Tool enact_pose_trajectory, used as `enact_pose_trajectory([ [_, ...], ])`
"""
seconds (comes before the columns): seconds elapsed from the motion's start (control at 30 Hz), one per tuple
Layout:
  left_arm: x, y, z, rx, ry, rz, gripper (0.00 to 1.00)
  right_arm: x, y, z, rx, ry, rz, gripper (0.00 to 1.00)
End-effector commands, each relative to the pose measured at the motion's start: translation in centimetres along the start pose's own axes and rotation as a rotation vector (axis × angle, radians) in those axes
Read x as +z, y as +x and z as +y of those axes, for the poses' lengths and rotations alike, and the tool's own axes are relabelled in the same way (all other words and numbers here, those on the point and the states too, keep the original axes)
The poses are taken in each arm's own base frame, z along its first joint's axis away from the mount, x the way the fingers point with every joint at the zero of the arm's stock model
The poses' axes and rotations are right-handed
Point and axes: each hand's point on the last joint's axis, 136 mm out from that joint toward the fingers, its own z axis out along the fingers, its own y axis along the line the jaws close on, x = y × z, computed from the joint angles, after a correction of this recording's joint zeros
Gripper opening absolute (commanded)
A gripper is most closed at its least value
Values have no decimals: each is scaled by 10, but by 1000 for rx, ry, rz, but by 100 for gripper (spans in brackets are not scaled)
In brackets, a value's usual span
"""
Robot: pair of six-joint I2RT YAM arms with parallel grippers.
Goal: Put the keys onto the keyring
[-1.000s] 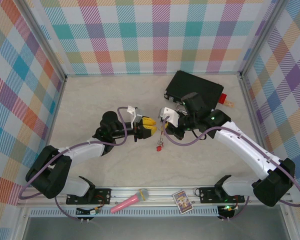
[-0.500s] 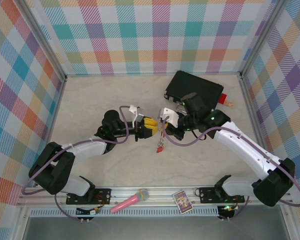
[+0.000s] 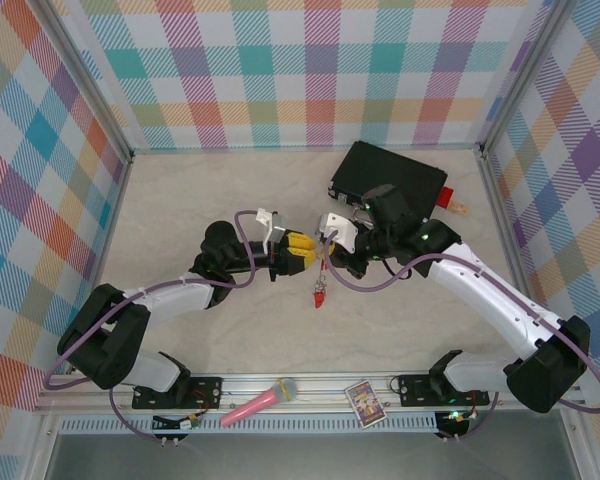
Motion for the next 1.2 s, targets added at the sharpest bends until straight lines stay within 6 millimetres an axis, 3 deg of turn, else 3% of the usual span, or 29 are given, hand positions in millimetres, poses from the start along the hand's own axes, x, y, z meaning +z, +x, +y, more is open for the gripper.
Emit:
enact_pose_trajectory([
  [0.0, 0, -4, -9, 29, 40, -7, 32, -9, -19, 2, -30, 4, -66, 0],
  [0.17, 4, 0, -9, 10, 59, 12, 27, -10, -22, 4, -36, -4, -83, 0],
  [0.77, 13, 2, -15, 2, 103, 24, 26, -7, -25, 11, -18, -53, -99, 0],
  [0.83, 13, 0, -16, 7, 108, 15, 17, -7, -24, 12, -16, -56, -97, 0],
  [0.9, 13, 0, -16, 9, 109, 14, 0, -7, -23, 11, -14, -53, -96, 0],
  [1.17, 10, 2, -15, 23, 80, 12, 0, -9, -21, 8, -17, -18, -94, 0],
])
